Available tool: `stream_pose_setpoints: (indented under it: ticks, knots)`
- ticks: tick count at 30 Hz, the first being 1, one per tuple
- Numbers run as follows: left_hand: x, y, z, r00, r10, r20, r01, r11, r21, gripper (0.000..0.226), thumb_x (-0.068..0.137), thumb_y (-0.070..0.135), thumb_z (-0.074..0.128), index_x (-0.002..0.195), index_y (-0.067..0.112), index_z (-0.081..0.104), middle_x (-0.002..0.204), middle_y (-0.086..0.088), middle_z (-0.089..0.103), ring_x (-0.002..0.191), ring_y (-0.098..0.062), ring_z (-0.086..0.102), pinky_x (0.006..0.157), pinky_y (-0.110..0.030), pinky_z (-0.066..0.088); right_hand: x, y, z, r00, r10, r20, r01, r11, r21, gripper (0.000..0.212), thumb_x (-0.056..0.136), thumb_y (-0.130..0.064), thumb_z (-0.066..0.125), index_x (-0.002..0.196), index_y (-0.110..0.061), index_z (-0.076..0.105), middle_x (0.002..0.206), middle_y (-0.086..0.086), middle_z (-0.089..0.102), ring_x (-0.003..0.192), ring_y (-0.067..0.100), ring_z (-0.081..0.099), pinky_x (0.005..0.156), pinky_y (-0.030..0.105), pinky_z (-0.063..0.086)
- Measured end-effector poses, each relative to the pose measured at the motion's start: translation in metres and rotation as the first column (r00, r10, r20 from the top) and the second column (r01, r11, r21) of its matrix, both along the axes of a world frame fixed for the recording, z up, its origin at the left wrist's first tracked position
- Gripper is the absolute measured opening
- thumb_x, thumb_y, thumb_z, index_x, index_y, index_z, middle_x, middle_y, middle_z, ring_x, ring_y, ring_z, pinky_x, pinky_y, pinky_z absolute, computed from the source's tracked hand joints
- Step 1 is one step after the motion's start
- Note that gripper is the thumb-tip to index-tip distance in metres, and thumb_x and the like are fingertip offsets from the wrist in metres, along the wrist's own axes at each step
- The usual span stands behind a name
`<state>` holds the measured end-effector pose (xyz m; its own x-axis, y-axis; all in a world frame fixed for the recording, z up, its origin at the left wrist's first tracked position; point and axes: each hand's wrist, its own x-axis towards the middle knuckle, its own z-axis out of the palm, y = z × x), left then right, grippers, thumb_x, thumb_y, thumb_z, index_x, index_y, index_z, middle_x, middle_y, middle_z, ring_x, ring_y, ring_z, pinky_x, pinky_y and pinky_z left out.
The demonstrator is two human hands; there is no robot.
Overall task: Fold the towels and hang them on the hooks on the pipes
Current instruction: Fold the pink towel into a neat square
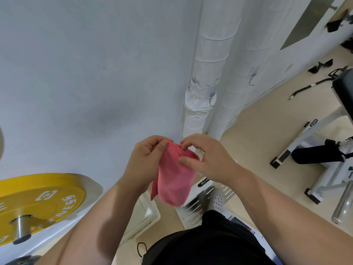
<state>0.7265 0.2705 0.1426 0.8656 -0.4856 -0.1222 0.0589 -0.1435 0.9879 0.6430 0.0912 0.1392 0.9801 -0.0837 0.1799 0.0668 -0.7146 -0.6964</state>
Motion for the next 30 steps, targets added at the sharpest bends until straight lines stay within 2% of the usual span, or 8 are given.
stream_pose_setpoints:
  ticks: [5, 10, 12, 14, 18, 24, 27, 30]
  knots:
    - [0.013, -0.002, 0.004, 0.999, 0.006, 0.033, -0.005, 1.000, -0.024, 0.026, 0.103, 0.007, 0.053, 0.091, 0.015, 0.074, 0.074, 0.008, 0.071, 0.069, -0.014, 0.062, 0.068, -0.029, 0.049, -0.007, -0.015, -0.015, 0.992, -0.037, -0.122, 0.034, 0.999, -0.026, 0.014, 0.086, -0.051, 0.065, 0.076, -0.048, 0.056, 0.118, -0.016, 0.061, 0.113, 0.012, 0.055, 0.100, 0.039, 0.044]
    - [0.033, 0.000, 0.004, 0.995, 0.009, 0.095, -0.011, 1.000, 0.018, 0.023, 0.103, 0.013, 0.054, 0.092, 0.015, 0.074, 0.061, -0.007, 0.066, 0.059, -0.038, 0.063, 0.061, -0.036, 0.049, -0.005, -0.035, 0.009, 0.989, -0.075, -0.128, 0.088, 0.992, 0.095, 0.029, 0.091, -0.030, 0.072, 0.069, -0.033, 0.054, 0.097, -0.003, 0.072, 0.097, 0.016, 0.066, 0.092, 0.040, 0.050]
    - [0.035, -0.001, 0.004, 0.995, 0.005, 0.103, -0.009, 0.999, 0.034, 0.022, 0.103, 0.012, 0.055, 0.093, 0.017, 0.074, 0.063, 0.002, 0.069, 0.064, -0.026, 0.066, 0.062, -0.026, 0.049, -0.001, -0.044, 0.017, 0.987, -0.083, -0.141, 0.105, 0.981, 0.161, 0.029, 0.090, -0.023, 0.074, 0.069, -0.031, 0.055, 0.082, -0.002, 0.070, 0.081, 0.019, 0.066, 0.080, 0.043, 0.053]
    - [0.036, -0.006, 0.008, 0.997, -0.022, 0.074, 0.022, 1.000, 0.006, 0.021, 0.102, 0.006, 0.055, 0.098, 0.019, 0.071, 0.066, 0.008, 0.068, 0.063, -0.011, 0.059, 0.060, -0.020, 0.045, 0.003, -0.050, 0.024, 0.986, -0.091, -0.136, 0.125, 0.956, 0.265, 0.029, 0.090, -0.015, 0.073, 0.074, -0.025, 0.052, 0.063, -0.009, 0.058, 0.059, 0.012, 0.052, 0.058, 0.029, 0.044]
    - [0.041, -0.012, 0.025, 0.970, -0.243, 0.022, 0.244, 0.967, -0.078, 0.047, 0.096, -0.015, 0.047, 0.117, 0.024, 0.061, 0.082, -0.005, 0.065, 0.060, -0.007, 0.055, 0.057, -0.017, 0.044, 0.004, -0.052, 0.037, 0.987, -0.113, -0.115, 0.158, 0.822, 0.547, 0.020, 0.097, 0.000, 0.058, 0.098, -0.017, 0.048, 0.055, -0.010, 0.046, 0.051, 0.009, 0.037, 0.050, 0.020, 0.030]
    - [0.061, -0.021, 0.064, 0.726, -0.681, 0.097, 0.660, 0.729, 0.182, 0.058, 0.077, -0.017, 0.050, 0.106, 0.028, 0.071, 0.088, 0.017, 0.068, 0.064, -0.033, 0.041, 0.064, -0.031, 0.038, 0.008, -0.050, 0.045, 0.990, -0.142, -0.015, 0.127, 0.827, 0.547, 0.046, 0.092, 0.013, 0.045, 0.068, -0.025, 0.057, 0.063, -0.012, 0.045, 0.062, 0.009, 0.036, 0.058, 0.026, 0.028]
    - [0.066, -0.034, 0.084, 0.604, -0.796, 0.035, 0.762, 0.590, 0.268, 0.057, 0.076, -0.014, 0.047, 0.106, 0.025, 0.075, 0.084, -0.008, 0.070, 0.073, -0.021, 0.052, 0.071, -0.031, 0.039, 0.007, -0.051, 0.050, 0.989, -0.146, -0.001, 0.123, 0.826, 0.551, 0.035, 0.074, 0.007, 0.041, 0.060, -0.019, 0.060, 0.058, -0.011, 0.053, 0.059, 0.009, 0.042, 0.056, 0.027, 0.032]
    - [0.073, -0.049, 0.088, 0.550, -0.835, -0.023, 0.782, 0.505, 0.365, 0.055, 0.069, 0.001, 0.048, 0.106, 0.027, 0.079, 0.102, -0.009, 0.076, 0.087, -0.030, 0.059, 0.083, -0.036, 0.039, 0.008, -0.055, 0.051, 0.989, -0.149, 0.002, 0.124, 0.831, 0.542, 0.041, 0.066, 0.000, 0.041, 0.053, -0.028, 0.067, 0.058, -0.008, 0.058, 0.064, 0.017, 0.047, 0.060, 0.031, 0.033]
